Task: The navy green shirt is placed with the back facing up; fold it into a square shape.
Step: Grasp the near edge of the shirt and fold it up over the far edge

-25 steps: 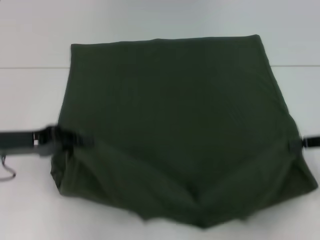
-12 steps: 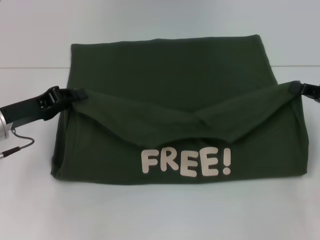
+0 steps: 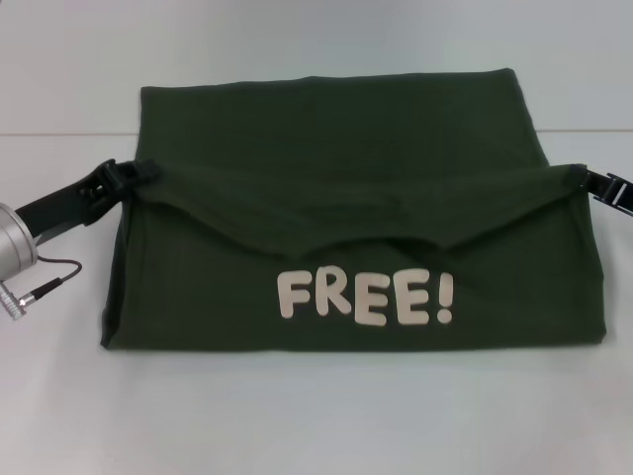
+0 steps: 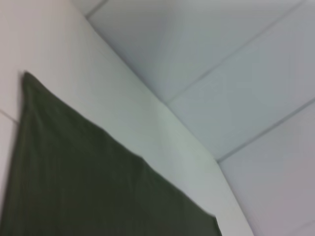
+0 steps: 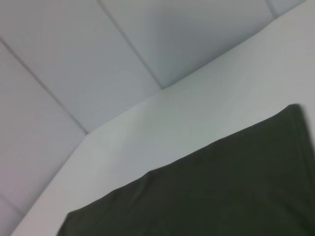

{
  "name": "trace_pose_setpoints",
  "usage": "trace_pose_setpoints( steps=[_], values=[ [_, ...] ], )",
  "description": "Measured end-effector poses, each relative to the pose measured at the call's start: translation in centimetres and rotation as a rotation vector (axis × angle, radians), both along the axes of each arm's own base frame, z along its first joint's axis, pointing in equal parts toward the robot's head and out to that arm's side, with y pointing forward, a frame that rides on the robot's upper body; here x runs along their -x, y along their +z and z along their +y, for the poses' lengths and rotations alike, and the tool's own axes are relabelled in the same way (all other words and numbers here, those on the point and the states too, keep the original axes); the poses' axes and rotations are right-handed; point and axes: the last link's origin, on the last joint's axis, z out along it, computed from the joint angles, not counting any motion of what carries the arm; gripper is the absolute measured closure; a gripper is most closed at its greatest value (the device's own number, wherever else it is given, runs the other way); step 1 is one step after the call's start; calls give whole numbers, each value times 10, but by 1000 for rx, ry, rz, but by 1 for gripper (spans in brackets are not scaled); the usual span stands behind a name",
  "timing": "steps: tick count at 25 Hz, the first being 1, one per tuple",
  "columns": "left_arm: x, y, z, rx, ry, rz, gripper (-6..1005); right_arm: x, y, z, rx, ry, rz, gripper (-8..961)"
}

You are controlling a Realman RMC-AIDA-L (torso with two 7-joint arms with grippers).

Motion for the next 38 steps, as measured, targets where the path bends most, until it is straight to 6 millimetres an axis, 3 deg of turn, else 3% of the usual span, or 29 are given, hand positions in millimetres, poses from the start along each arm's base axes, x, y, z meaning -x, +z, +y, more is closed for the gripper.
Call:
trace_pose_setpoints(
  steps=[18, 26, 38],
  values=[
    [3, -18, 13, -91, 59, 99, 960, 7, -31, 30, -51, -70, -134, 864],
    [-3, -27, 18, -86, 46, 125, 961, 14, -31, 42, -84, -64, -203, 842],
    [-2, -30, 18, -89, 61, 129, 961, 17, -37, 45, -78, -48, -245, 809]
  ],
)
